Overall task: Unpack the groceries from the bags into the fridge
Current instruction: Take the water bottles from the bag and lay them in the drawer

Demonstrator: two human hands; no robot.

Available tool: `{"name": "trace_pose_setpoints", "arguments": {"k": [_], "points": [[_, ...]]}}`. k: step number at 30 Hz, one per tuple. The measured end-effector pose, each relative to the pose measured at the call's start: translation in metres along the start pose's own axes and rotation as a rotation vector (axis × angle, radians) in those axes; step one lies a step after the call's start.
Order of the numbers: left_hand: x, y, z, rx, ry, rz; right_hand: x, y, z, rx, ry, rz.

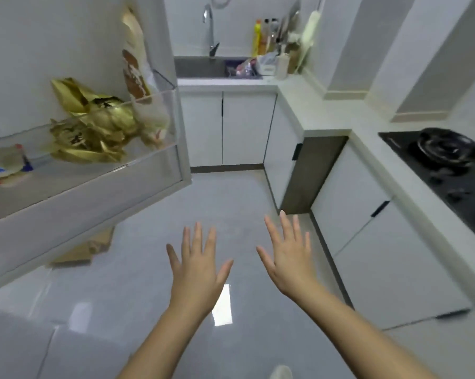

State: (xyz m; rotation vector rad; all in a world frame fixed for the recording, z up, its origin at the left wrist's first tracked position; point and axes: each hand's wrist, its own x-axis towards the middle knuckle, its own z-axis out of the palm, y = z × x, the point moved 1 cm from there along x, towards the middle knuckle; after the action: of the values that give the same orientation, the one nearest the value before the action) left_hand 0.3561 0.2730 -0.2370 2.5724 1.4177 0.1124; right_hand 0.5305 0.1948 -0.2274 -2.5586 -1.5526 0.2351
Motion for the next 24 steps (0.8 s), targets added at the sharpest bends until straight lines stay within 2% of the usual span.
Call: {"name": "trace_pose_setpoints", "arguments": {"k": [4, 11, 24], "points": [[0.018, 0.059, 0.004, -0.021, -0.016, 0.171, -0.019, 0.057, -0.019, 0.067, 0.058, 0.194], [0.037, 0.184, 0.023, -0.062, 0.051, 0.407, -0.059, 0.167, -0.056, 0.096, 0.161, 0.384], [0.025, 0.382, 0.050, -0.130, 0.066, 0.576, -0.120, 0.342, -0.105, 0.057, 0.269, 0.576]]}}
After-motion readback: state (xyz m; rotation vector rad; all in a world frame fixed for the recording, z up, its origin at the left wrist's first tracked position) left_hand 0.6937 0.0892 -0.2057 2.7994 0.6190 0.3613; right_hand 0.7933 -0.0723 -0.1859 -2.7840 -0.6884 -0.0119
